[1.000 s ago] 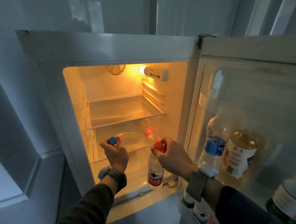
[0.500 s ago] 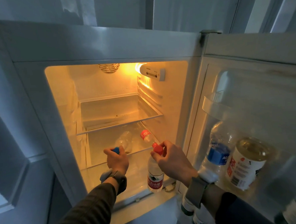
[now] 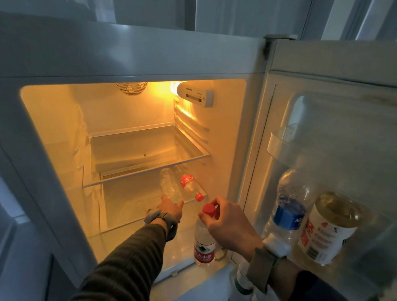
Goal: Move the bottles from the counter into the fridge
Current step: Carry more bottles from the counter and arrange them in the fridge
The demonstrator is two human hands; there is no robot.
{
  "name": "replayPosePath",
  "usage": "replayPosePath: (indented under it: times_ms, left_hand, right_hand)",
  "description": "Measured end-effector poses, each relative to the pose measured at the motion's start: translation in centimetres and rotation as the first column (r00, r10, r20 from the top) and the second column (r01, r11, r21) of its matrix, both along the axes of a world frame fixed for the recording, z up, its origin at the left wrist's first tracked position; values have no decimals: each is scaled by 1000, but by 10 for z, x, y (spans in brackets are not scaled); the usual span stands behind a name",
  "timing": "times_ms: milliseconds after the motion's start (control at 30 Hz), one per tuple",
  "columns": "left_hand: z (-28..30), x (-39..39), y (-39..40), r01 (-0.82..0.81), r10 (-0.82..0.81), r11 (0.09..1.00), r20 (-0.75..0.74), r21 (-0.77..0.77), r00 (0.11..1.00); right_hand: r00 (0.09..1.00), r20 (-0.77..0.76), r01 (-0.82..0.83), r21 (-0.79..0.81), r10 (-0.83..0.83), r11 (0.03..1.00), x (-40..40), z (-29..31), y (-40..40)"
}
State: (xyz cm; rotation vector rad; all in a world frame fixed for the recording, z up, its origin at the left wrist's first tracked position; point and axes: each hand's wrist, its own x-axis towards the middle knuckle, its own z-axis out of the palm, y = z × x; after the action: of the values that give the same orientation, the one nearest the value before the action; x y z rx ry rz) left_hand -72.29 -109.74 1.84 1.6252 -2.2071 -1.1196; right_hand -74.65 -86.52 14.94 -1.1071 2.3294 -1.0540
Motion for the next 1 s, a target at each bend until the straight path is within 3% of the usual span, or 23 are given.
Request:
replayPosePath:
  times_ms: [300,700,867,1000]
  left_hand:
    - [0,-28,-15,110,-99,991,131,-80,986]
    - [4,-22,-20,258,-257,966,53,-22,965]
    - [16,1,-9,233,-229,971,-84,50,970]
    - [36,38,27,62,-24,980,-199,189,980]
  right_hand:
    - [999,-26,30,7,-30,1000,-6,-3,7]
    - [999,-13,31,-1,-31,1000,-4,-4,4]
    - [1000,-1,17,-16,-17,1000,0,-5,0]
    - [999,-24,34,-70,-35,997,-1,-6,-2]
